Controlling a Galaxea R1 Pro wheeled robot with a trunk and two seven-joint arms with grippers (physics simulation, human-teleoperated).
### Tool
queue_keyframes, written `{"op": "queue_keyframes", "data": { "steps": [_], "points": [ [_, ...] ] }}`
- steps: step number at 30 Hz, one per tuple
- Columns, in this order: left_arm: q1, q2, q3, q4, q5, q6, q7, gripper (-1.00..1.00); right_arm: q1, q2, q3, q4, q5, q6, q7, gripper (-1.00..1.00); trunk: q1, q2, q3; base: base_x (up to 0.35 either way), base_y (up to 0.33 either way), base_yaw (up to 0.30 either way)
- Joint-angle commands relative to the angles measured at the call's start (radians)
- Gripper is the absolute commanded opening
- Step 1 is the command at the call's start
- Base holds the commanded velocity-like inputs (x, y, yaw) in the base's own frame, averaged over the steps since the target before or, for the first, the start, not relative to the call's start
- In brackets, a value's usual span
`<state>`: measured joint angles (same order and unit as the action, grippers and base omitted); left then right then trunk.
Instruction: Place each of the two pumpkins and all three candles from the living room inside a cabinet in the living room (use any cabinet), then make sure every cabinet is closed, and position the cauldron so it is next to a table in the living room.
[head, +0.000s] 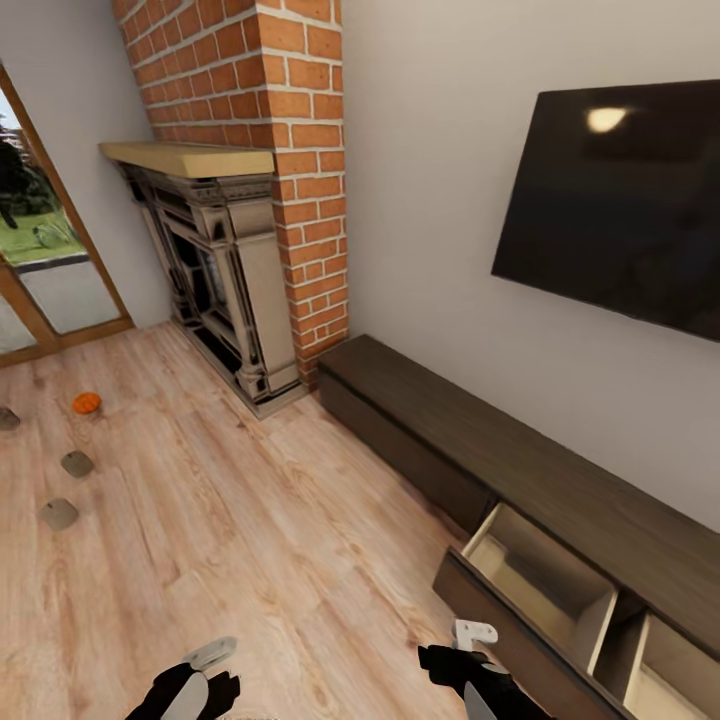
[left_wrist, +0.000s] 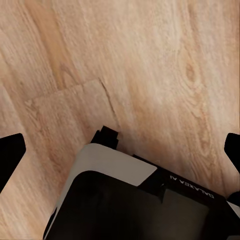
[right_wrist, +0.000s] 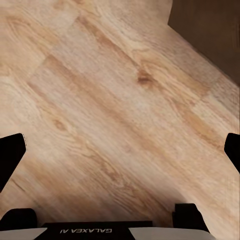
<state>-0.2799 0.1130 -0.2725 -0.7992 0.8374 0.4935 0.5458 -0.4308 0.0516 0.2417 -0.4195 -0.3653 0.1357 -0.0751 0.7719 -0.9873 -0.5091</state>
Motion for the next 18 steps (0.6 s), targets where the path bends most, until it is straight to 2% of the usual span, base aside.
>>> {"op": "queue_keyframes", "data": {
  "steps": [1, 18],
  "points": [
    [-0.001, 0.001, -0.005, -0.002, 0.009, 0.0, 0.009, 1.0, 0.0, -0.001, 0.008, -0.002, -0.009, 0.004, -0.008, 1.0, 0.0, -0.001, -0.001, 0.02, 0.013, 0.292],
    [-0.001, 0.001, -0.005, -0.002, 0.01, 0.0, 0.009, 1.0, 0.0, -0.001, 0.008, -0.002, -0.007, 0.002, -0.008, 1.0, 0.0, -0.001, -0.001, 0.002, 0.001, 0.292]
  ]
}}
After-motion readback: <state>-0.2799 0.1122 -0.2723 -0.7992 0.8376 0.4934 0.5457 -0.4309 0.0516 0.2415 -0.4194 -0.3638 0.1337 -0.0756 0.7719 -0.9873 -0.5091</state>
